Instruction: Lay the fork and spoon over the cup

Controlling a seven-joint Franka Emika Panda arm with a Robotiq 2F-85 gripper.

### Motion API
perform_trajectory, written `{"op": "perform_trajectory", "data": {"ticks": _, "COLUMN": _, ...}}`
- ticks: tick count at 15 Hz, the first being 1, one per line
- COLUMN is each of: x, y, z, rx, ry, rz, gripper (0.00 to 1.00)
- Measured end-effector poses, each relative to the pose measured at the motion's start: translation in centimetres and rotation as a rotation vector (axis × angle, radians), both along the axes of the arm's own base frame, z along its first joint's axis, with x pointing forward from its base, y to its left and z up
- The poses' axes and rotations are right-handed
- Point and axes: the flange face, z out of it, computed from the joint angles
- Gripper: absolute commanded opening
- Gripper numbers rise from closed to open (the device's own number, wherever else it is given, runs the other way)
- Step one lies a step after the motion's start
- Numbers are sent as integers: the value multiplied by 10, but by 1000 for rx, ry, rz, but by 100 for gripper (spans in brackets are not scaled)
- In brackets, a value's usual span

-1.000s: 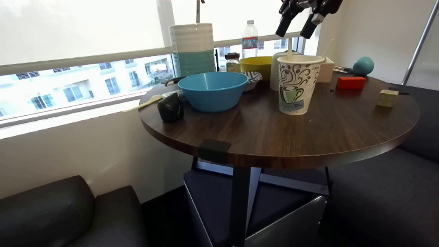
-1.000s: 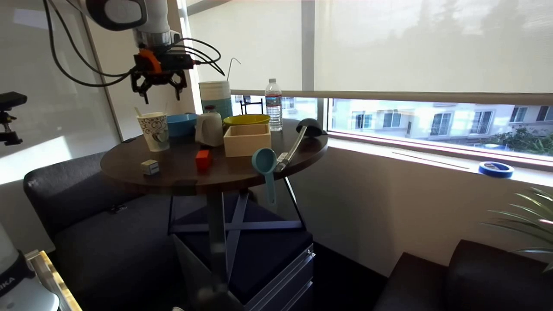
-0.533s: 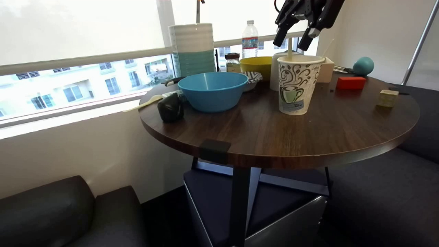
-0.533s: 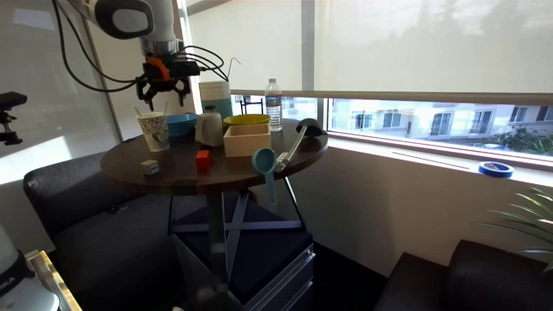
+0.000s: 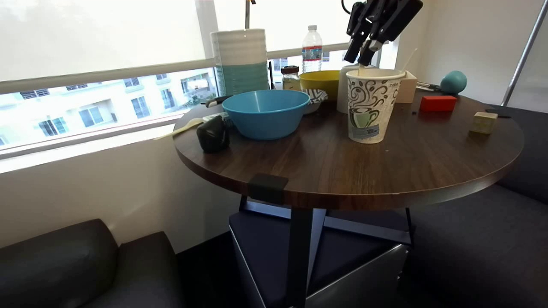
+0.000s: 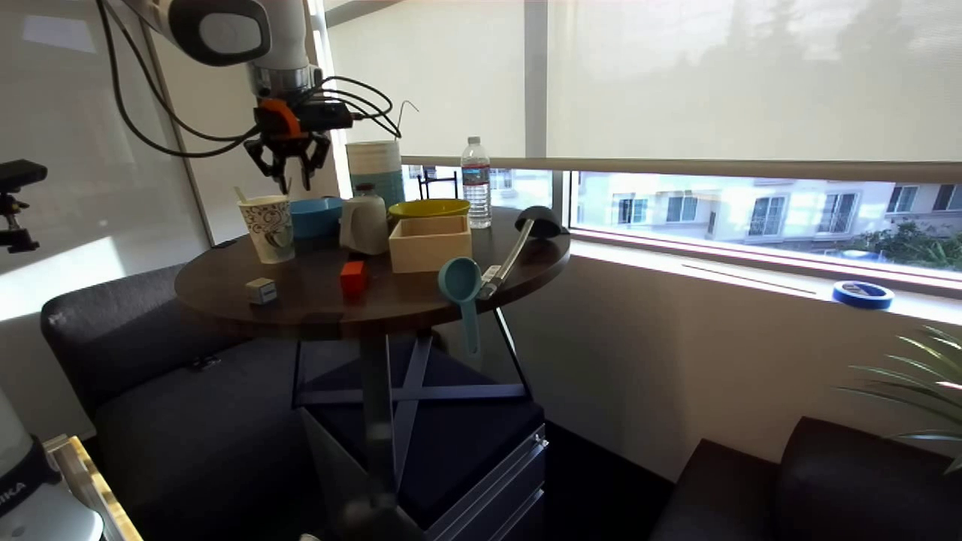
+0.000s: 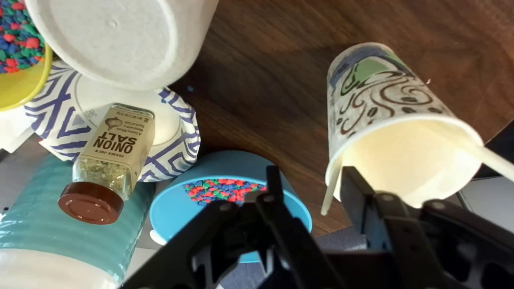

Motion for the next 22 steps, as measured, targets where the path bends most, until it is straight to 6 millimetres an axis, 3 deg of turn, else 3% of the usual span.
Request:
{"op": "perform_trajectory", "data": {"ticks": 3, "x": 2, "y": -2, "z": 6, "rx": -1, "ry": -12, "rz": -3, "gripper": 0}}
{"op": "perform_trajectory", "data": {"ticks": 14, "x": 4, "y": -2, "z": 22, "rx": -6, "ry": -36, "rz": 3, "gripper": 1}}
{"op": "perform_trajectory", "data": {"ticks": 22, "x": 0, "y": -22, "z": 60, "rx": 10, "ry": -39, "rz": -79, "gripper": 1}}
